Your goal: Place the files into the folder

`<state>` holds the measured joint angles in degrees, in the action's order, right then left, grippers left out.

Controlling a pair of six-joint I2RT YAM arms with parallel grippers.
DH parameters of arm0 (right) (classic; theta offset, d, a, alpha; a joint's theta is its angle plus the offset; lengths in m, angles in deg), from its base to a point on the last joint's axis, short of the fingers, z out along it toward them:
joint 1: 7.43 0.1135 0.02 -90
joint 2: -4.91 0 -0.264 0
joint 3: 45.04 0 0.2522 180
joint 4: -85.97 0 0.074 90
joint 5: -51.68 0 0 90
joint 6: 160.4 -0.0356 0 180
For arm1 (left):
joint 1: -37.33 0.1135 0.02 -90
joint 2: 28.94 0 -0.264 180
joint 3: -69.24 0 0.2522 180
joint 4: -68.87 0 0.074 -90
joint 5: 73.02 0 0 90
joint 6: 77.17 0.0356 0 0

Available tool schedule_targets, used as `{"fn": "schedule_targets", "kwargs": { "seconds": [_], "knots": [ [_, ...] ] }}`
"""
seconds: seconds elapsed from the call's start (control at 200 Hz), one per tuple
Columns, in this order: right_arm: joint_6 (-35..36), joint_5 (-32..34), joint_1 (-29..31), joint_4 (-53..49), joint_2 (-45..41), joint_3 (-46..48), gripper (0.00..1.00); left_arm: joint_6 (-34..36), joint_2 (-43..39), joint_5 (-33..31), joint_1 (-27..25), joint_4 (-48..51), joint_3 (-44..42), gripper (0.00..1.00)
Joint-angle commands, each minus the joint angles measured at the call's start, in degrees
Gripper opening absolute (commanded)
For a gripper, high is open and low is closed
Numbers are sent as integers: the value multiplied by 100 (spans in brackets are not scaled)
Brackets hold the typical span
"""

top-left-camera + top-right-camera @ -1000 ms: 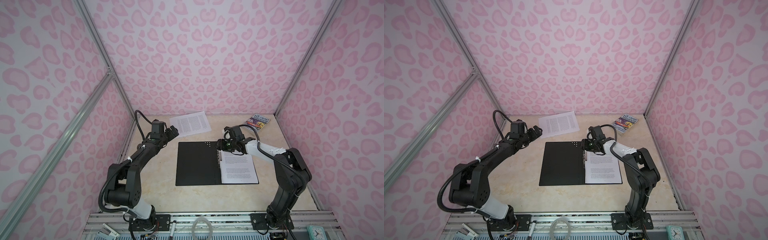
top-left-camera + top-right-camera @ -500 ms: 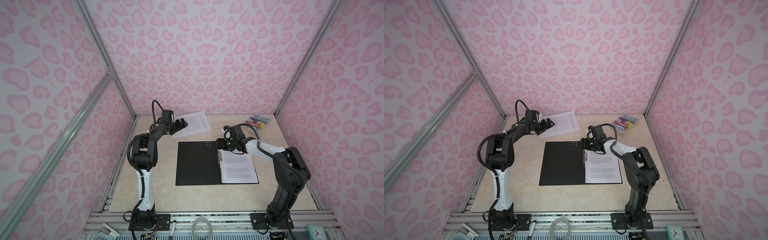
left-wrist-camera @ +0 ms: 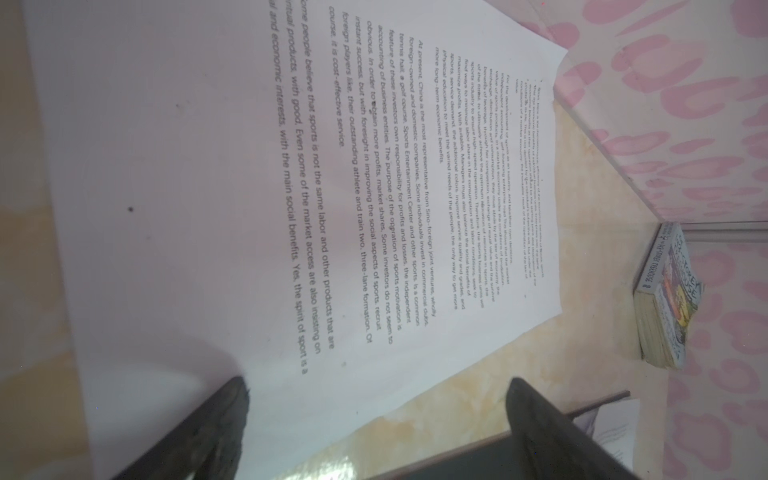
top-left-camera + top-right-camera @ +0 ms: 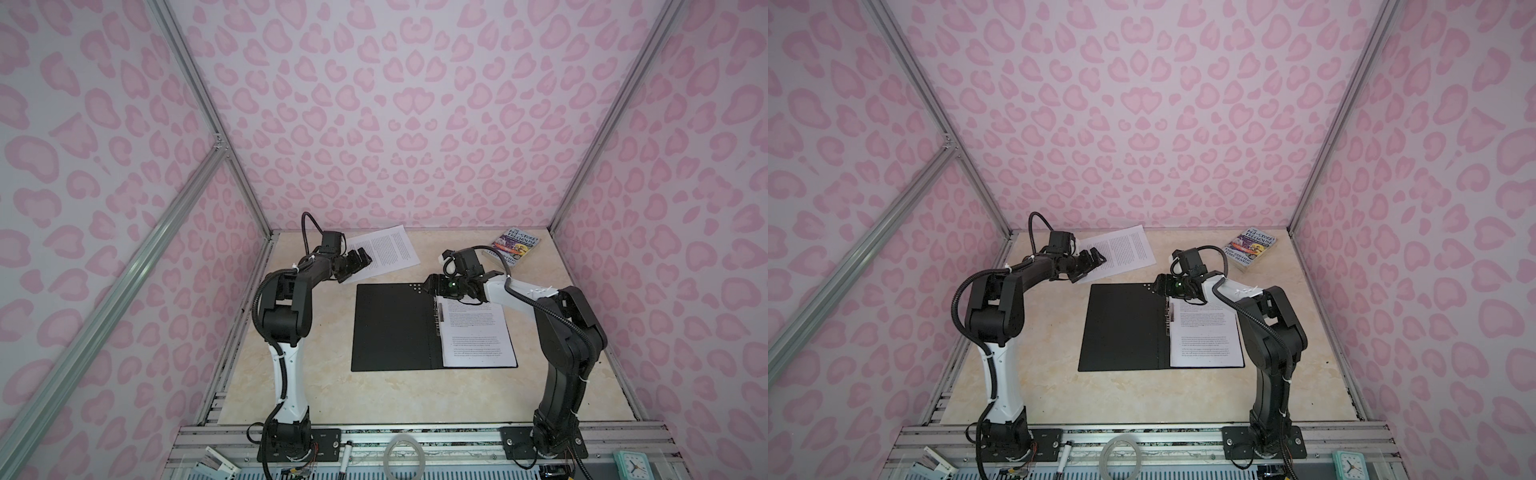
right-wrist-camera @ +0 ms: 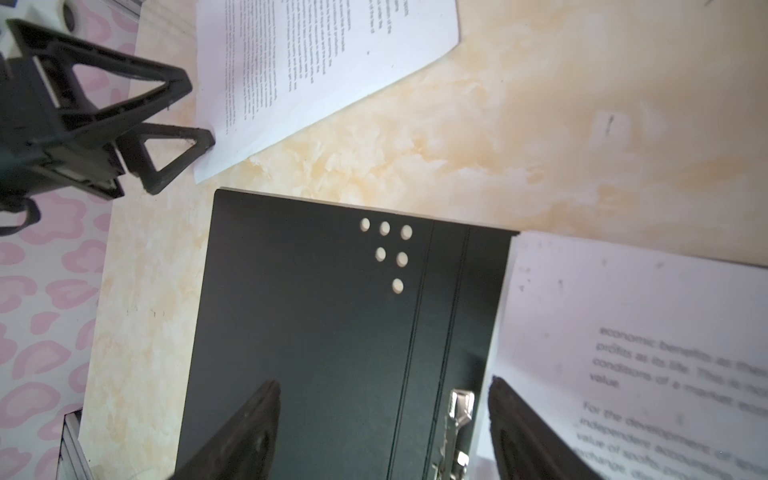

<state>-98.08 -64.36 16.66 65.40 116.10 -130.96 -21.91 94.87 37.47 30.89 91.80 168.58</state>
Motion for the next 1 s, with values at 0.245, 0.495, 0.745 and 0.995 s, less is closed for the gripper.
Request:
{"fn": "schedule_targets", "kwargs": {
  "seconds": [0.245, 0.495, 0.745, 0.995],
  "knots": [
    [-62, -185, 373, -245, 807, -1110, 75, -1197, -1553, -958, 90, 52, -2451, 98],
    [30, -217, 496, -479, 1128, -1662, 73, -1547, -2705, -813, -68, -216, -3848, 98],
    [249, -289, 729, -1063, 1788, -2659, 69, -1538, -3520, -647, -889, -308, -4260, 98],
    [449, -355, 981, -1441, 2099, -3258, 63, -1529, -4454, -942, -415, 150, -4232, 100]
  ]
}}
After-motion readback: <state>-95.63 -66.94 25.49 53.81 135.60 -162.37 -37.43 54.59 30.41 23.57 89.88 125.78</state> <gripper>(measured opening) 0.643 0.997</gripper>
